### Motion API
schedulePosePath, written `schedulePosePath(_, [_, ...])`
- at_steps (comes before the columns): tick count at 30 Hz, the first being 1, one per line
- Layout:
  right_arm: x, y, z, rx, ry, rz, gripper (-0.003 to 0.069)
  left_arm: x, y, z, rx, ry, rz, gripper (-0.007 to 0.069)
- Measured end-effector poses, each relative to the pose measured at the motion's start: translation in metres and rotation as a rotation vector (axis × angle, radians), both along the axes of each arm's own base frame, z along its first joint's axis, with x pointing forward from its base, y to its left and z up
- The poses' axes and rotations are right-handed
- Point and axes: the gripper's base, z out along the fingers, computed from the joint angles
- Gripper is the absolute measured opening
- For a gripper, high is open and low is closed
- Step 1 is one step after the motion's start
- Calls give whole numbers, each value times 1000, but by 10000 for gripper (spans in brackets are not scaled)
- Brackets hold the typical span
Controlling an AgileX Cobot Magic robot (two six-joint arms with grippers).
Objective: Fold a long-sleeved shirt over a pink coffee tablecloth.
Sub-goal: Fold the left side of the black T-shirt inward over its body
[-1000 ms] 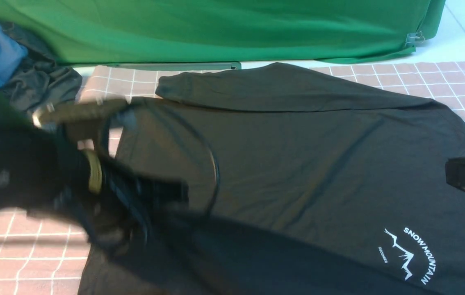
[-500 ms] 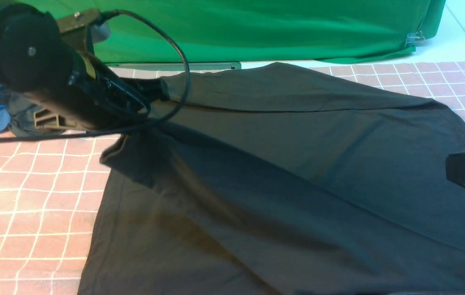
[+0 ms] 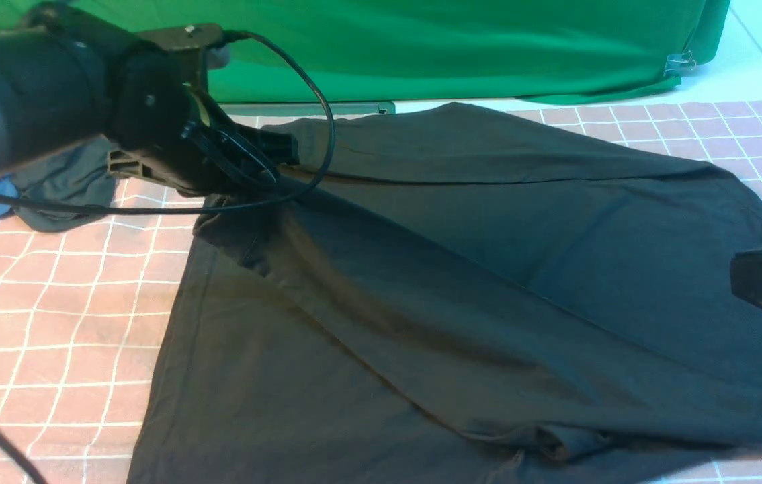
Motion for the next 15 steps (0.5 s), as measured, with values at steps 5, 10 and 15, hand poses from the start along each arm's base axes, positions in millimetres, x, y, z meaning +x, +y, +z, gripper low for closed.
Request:
schedulePosePath(5, [0, 1, -5, -25, 51, 8, 70, 11, -1, -13, 50, -30, -38, 50])
schedulePosePath(10, [4, 2, -16, -57, 168, -9, 70, 9, 0, -8, 46, -40, -19, 112])
schedulePosePath(15, [18, 2, -26, -208, 313, -53, 70, -7, 4, 22, -3, -73, 5, 256])
